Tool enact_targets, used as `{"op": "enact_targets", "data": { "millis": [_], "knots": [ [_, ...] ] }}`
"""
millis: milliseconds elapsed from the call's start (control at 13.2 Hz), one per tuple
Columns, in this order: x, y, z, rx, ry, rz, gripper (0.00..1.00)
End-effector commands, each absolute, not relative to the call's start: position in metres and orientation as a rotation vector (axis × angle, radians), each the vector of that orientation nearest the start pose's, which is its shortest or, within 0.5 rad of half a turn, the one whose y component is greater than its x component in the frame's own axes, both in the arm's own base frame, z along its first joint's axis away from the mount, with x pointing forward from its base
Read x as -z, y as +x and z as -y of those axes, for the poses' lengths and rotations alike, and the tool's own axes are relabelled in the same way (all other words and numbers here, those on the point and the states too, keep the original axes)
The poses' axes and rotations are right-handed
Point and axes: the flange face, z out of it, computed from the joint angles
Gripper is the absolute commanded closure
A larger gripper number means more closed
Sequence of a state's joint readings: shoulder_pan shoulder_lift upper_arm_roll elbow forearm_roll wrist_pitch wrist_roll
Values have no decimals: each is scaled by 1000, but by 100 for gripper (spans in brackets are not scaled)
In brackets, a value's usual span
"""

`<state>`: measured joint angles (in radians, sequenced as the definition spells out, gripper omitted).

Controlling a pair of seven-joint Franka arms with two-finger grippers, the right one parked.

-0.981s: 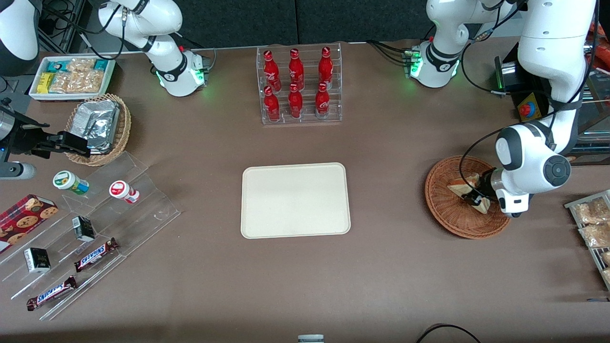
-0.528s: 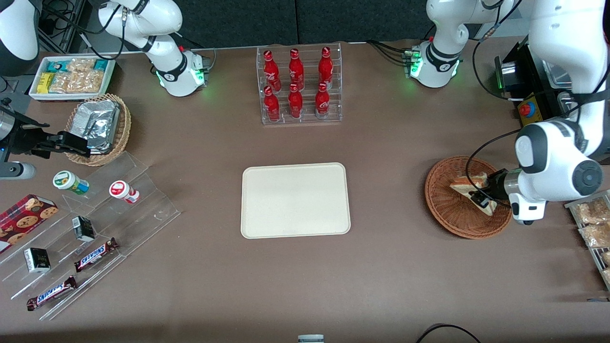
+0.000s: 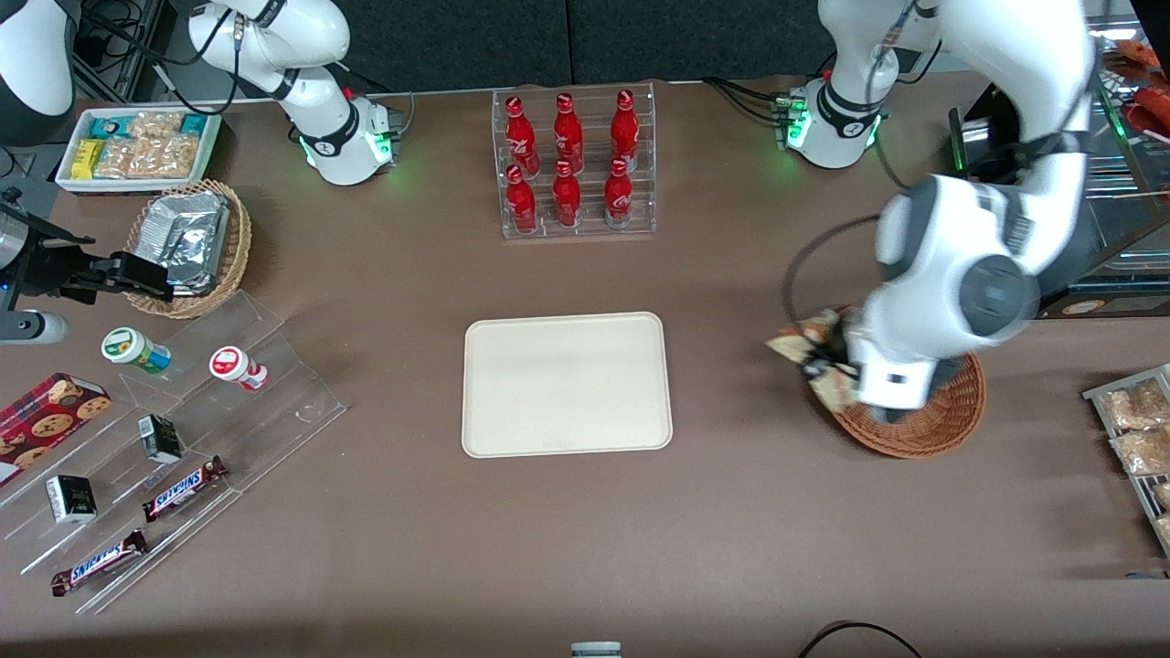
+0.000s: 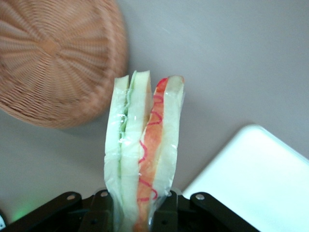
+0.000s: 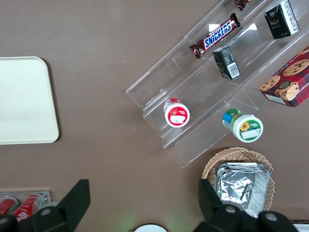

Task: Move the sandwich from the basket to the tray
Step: 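Lift the sandwich with the left gripper and carry it over the tray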

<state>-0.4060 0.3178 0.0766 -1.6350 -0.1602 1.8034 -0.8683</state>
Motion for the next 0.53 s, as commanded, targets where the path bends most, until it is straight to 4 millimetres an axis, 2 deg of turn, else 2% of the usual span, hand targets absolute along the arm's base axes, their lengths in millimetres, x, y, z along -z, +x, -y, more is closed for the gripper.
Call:
{"op": "enact_targets", "data": {
  "millis": [0, 75, 302, 377, 453],
  "knots": [
    [-421, 592, 292, -298, -3052, 768, 100],
    [-415, 586, 318, -297, -3068, 698, 100],
    [-373, 561, 416, -348, -3102, 507, 100],
    [-362, 554, 445, -316, -3126, 467, 100],
    [-351, 547, 465, -289, -3145, 421, 100]
  ]
}}
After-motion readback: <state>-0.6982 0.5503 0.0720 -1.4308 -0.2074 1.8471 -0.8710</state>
